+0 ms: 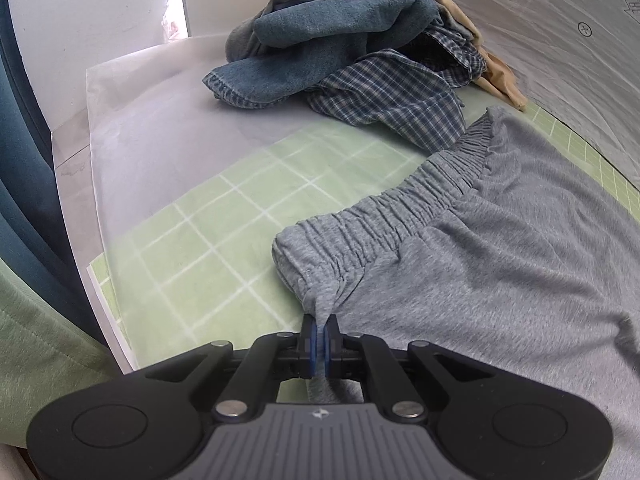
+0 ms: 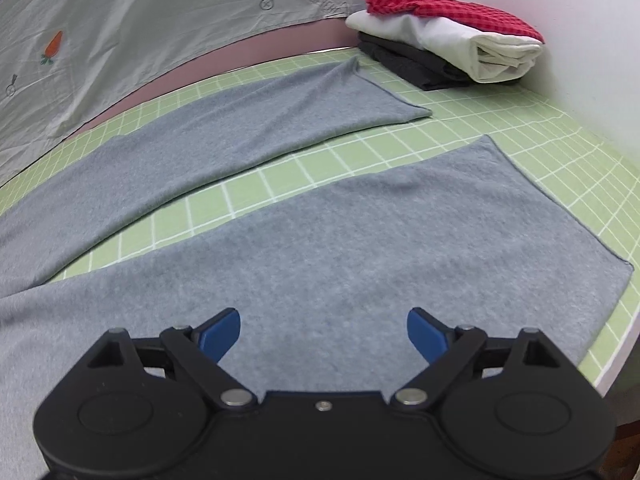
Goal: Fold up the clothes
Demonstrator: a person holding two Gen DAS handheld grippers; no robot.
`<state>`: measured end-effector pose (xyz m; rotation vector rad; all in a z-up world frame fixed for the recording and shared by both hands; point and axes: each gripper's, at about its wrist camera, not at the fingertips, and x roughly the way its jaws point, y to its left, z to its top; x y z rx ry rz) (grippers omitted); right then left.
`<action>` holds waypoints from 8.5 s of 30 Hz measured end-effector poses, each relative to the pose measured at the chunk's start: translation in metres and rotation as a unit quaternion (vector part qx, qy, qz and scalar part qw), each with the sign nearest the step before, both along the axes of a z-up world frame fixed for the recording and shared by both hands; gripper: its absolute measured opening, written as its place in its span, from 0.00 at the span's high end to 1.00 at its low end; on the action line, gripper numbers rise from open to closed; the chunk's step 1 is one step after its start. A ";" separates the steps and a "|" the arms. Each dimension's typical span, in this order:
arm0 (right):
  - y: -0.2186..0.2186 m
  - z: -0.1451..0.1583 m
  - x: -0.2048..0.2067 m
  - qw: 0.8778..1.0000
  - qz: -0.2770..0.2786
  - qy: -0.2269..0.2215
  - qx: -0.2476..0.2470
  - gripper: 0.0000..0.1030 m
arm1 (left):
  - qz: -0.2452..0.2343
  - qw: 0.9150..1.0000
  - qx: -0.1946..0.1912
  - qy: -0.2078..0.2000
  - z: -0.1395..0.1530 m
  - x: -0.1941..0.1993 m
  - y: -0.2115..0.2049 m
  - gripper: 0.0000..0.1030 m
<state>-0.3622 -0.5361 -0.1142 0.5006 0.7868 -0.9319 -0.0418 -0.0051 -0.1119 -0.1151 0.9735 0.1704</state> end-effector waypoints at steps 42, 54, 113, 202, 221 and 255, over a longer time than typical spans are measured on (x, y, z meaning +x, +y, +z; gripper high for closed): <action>-0.100 0.009 -0.139 0.996 -0.084 -0.016 0.000 0.98 | 0.036 0.996 0.080 -0.003 0.012 -0.015 -0.043 0.97; -0.104 0.101 -0.147 0.990 -0.085 -0.058 -0.092 0.98 | 0.089 0.995 0.012 -0.043 0.101 -0.049 -0.006 0.97; -0.245 -0.023 0.108 0.992 -0.107 -0.072 -0.007 0.69 | 0.033 0.997 -0.071 -0.015 -0.001 0.071 -0.200 0.35; -0.246 -0.024 0.002 0.993 -0.075 -0.075 -0.045 0.91 | -0.066 0.971 -0.219 0.064 -0.008 -0.044 -0.269 0.91; -0.221 0.007 -0.031 0.991 -0.056 -0.054 -0.107 1.00 | -0.093 0.977 -0.189 0.031 0.021 -0.055 -0.250 0.99; -0.012 -0.011 0.142 0.997 0.035 -0.019 -0.066 0.00 | 0.007 0.981 -0.194 -0.006 0.004 0.058 -0.062 0.32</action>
